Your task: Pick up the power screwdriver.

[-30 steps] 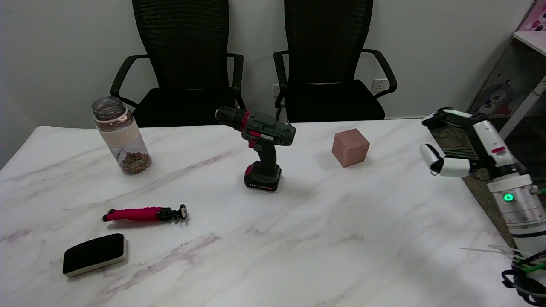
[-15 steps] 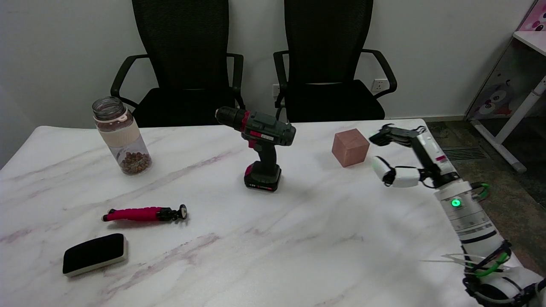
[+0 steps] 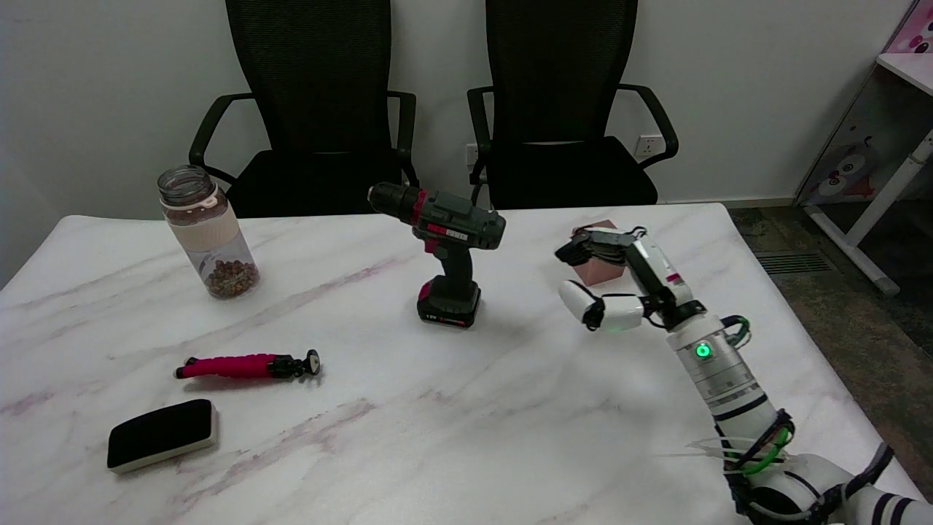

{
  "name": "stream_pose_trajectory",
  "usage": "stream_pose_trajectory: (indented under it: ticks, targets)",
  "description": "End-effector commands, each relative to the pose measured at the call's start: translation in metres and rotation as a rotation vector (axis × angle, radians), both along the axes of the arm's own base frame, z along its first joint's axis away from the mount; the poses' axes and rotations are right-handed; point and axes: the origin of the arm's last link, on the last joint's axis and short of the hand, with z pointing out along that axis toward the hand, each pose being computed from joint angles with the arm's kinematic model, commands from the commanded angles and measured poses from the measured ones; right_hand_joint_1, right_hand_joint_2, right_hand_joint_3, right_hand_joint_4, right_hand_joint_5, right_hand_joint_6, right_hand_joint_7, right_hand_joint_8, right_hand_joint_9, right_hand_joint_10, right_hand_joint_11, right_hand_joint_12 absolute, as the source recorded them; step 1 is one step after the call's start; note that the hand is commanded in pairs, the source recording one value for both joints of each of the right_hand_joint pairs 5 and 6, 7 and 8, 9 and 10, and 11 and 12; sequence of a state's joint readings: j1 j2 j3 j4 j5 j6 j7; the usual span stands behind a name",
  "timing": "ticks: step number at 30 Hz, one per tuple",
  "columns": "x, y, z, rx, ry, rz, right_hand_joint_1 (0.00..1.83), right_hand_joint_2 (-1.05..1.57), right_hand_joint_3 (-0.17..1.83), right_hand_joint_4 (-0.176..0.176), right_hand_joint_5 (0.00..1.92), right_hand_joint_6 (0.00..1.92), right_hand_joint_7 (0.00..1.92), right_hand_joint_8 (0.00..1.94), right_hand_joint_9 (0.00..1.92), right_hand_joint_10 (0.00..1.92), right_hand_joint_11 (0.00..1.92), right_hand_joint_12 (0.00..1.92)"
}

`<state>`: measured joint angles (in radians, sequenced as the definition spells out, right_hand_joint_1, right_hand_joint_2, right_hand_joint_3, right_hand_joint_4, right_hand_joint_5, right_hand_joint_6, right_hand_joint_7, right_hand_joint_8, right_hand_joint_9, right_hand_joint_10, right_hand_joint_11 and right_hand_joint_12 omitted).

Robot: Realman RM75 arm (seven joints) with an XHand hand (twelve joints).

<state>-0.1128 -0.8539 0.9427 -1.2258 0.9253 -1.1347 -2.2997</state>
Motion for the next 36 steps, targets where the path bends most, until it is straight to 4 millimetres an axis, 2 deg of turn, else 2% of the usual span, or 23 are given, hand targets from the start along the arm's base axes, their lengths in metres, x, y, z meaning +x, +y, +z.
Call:
stream_pose_trajectory:
  ticks: [1, 6, 12, 36]
  targets:
    - [-0.007, -0.042, -0.068, 0.153, -0.048, -0.062, 0.84, 0.43, 1.07, -0.176, 0.78, 0.78, 0.78, 0.78, 0.70, 0.70, 0.68, 0.68]
    - [-0.015, -0.054, -0.076, 0.178, -0.082, -0.086, 0.84, 0.40, 1.08, -0.176, 0.76, 0.76, 0.76, 0.76, 0.69, 0.69, 0.67, 0.67]
    - [-0.024, -0.061, -0.073, 0.179, -0.148, -0.115, 0.83, 0.37, 1.07, -0.176, 0.72, 0.72, 0.72, 0.72, 0.67, 0.67, 0.65, 0.65]
    - [-0.047, -0.060, -0.056, 0.129, -0.199, -0.185, 0.81, 0.35, 1.00, -0.176, 0.52, 0.52, 0.52, 0.52, 0.64, 0.64, 0.65, 0.65]
